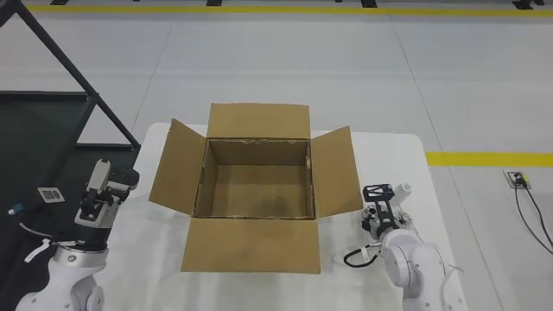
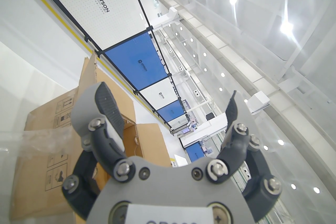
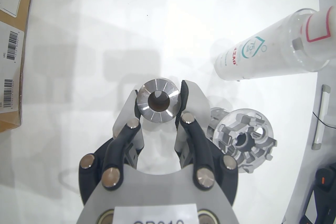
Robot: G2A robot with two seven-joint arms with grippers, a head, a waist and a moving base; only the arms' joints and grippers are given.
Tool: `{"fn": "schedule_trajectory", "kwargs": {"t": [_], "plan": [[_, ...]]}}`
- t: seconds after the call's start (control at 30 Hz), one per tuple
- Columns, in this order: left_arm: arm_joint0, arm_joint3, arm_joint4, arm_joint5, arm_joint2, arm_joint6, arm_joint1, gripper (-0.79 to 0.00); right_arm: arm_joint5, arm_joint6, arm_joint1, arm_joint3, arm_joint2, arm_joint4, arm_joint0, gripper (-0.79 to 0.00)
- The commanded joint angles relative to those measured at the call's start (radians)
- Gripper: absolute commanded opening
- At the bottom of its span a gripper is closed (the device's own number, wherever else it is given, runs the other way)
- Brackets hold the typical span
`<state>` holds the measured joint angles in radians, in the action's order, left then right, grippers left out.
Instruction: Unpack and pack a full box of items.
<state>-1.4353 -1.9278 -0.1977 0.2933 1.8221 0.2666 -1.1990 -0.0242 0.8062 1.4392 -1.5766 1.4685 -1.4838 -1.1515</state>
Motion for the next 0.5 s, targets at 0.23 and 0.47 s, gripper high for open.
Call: {"fn": "schedule_trajectory", "kwargs": {"t": [0.23, 0.47], "plan": [[0.0, -0.003, 0.005, -0.001, 0.0, 0.0, 0.0, 0.0, -0.018, -0.007, -0.003, 0.006, 0.003, 0.01, 0.006, -0.394], [0.004, -0.002, 0.006, -0.004, -0.003, 0.0, 0.001, 0.0, -0.029, -0.039, -0.007, -0.05, 0.025, 0.046, -0.02, 0.0]]}}
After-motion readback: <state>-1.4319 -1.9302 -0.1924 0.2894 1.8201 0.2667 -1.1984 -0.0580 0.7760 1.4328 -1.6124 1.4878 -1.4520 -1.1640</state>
